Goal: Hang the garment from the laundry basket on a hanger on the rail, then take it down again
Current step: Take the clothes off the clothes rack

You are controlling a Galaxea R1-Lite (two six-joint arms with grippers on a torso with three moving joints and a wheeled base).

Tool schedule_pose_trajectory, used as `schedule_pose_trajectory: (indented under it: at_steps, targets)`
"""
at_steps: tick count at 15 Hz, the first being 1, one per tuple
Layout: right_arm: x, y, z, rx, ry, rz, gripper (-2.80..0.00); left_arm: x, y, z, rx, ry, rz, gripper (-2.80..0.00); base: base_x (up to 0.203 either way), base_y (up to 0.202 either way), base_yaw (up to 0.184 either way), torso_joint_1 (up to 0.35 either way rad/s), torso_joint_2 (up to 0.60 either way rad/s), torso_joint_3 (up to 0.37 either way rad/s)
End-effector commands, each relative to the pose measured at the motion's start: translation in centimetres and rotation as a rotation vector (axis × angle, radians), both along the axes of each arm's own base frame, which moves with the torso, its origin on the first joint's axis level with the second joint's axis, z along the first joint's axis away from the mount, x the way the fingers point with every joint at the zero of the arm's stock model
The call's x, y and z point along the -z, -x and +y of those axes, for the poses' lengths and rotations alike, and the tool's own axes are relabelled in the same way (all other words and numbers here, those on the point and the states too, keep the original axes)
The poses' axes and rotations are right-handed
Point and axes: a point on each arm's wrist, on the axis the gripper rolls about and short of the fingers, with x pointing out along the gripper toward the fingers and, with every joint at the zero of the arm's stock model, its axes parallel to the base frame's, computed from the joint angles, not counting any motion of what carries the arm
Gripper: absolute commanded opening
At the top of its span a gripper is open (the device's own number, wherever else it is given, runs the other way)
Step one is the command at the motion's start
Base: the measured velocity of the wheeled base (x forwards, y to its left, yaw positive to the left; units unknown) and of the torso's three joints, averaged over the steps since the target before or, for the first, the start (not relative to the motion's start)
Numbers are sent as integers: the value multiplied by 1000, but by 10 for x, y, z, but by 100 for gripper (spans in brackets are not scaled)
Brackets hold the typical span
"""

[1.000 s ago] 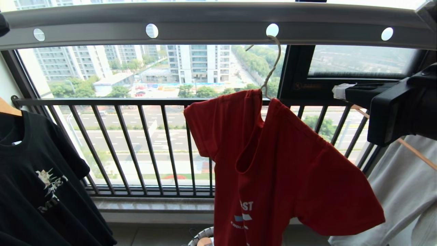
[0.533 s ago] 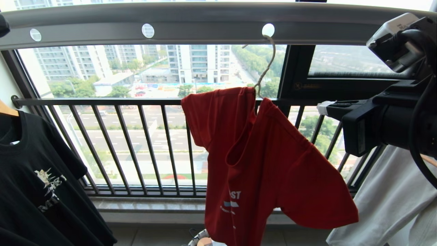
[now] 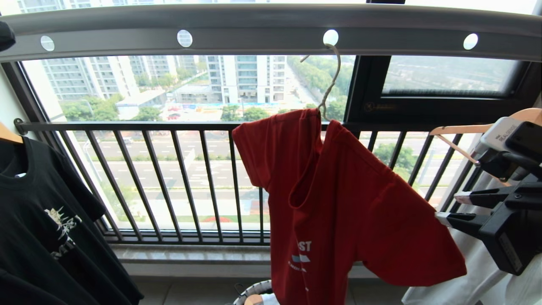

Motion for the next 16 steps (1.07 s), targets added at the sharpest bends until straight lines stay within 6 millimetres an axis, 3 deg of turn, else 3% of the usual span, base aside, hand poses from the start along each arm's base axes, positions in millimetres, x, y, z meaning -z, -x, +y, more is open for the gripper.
schedule_pose_trajectory:
  at_steps: [1,3,5,11,12,14,16]
  targets:
    - [-4,7,-6,-5,9,-8,0,0,1,0,6,1,3,-280,0,0,0,0,0,0]
    - [-9,14,-11,-21,-6,-25,0,0,0,0,5,1,3,-280,0,0,0,0,0,0]
    - [-1,14,-9,-74,-3,33,0,0,1,0,5,1,0,-280,0,0,0,0,0,0]
    - [40,-15,9,-162,-43,222,0,-1,3,0,3,1,-4,-280,0,0,0,0,0,0]
    - [47,-24,14,-162,-44,229,-280,-1,3,0,3,0,-6,-280,0,0,0,0,0,0]
    - [56,-39,21,-162,-53,239,-280,-1,5,-1,2,1,-9,-280,0,0,0,0,0,0]
    - [51,-35,18,-168,-68,216,-280,-1,6,-1,-1,2,-13,-280,0,0,0,0,0,0]
